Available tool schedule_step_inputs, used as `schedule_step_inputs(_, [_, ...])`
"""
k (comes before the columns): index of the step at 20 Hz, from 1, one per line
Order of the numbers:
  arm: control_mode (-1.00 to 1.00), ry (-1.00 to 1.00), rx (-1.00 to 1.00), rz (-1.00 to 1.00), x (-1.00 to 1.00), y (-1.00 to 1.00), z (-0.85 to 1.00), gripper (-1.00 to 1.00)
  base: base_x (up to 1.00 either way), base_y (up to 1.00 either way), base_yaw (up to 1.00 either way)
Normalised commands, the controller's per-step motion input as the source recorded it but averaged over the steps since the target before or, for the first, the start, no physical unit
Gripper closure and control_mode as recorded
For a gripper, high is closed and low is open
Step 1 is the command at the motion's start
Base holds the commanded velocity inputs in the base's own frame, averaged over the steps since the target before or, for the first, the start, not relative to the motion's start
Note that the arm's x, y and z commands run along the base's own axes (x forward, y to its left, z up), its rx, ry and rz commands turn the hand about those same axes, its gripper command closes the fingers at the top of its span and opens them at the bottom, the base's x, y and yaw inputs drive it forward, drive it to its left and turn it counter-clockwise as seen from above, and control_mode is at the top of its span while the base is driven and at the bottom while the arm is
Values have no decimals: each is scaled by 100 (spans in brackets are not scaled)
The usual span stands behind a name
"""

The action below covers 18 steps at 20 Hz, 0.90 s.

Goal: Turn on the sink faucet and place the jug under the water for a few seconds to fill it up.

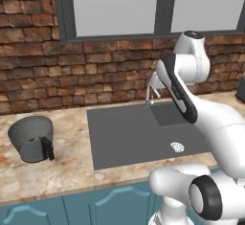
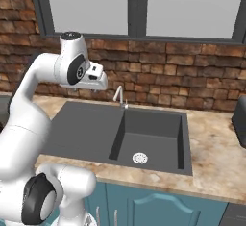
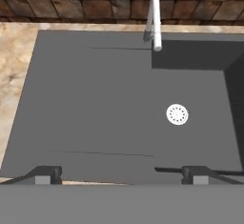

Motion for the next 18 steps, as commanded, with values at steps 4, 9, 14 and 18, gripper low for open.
schedule_step_inputs(4, [-100,-26,16,10,36,-100,-81,-100,0,0,0])
schedule_step_inputs(9, [-100,-44,18,42,46,-95,-83,-100,0,0,0])
schedule_step_inputs(14, [-100,-40,17,46,67,-56,-56,-100,0,0,0])
schedule_step_inputs(18, [-100,-25,4,35,52,-33,-33,-100,0,0,0])
